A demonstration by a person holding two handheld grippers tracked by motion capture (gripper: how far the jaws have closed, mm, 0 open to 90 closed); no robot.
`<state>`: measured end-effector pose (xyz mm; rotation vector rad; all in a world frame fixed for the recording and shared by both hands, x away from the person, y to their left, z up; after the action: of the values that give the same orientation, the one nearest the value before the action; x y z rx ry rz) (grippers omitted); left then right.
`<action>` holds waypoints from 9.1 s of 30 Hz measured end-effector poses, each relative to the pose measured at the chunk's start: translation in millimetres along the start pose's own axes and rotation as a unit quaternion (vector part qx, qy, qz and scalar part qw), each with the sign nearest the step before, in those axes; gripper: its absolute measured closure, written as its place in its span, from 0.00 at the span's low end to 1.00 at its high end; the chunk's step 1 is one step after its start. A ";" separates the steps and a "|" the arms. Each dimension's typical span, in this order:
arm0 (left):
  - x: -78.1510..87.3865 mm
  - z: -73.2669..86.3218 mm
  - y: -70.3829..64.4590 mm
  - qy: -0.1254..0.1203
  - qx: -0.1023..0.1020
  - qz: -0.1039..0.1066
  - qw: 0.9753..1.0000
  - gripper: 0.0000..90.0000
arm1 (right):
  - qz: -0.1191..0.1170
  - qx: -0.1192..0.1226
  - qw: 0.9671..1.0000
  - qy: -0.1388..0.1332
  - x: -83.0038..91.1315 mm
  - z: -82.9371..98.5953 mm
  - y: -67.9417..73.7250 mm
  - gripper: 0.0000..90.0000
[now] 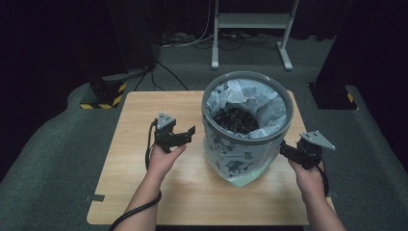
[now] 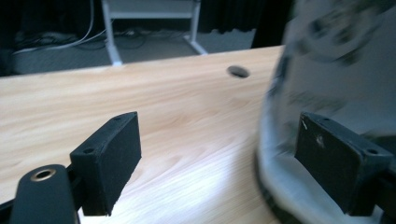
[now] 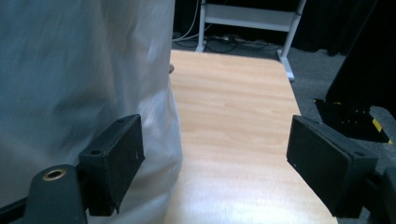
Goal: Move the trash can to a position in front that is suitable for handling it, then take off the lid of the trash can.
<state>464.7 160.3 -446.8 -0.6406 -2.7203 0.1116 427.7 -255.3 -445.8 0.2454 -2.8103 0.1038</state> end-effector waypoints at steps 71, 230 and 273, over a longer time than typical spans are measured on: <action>32.6 -7.6 24.2 0.525 0.094 -0.137 0.835 0.43 | -0.086 0.028 0.985 0.148 -15.5 106.0 20.2 0.16; -11.9 -232.3 -127.8 0.395 0.059 -0.144 0.906 0.80 | -0.104 0.036 0.983 0.149 -15.2 105.8 22.9 0.16; 4.3 -233.4 -103.3 0.361 0.091 -0.113 0.921 0.84 | -0.106 0.038 0.982 0.149 -15.2 105.8 22.9 0.16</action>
<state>498.7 69.2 -210.8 -0.2351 -2.0127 0.0530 405.4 -240.8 -551.8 0.5007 -2.4701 0.1828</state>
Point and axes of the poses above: each handheld gripper's, and its own axes: x roughly backward along the jaws, z roughly out of its underside, y roughly to its left, the point moved 4 cm from there along -x, roughly forward along the jaws, and after that the axes turned 7 degrees about -y, right-handed, at the moved point
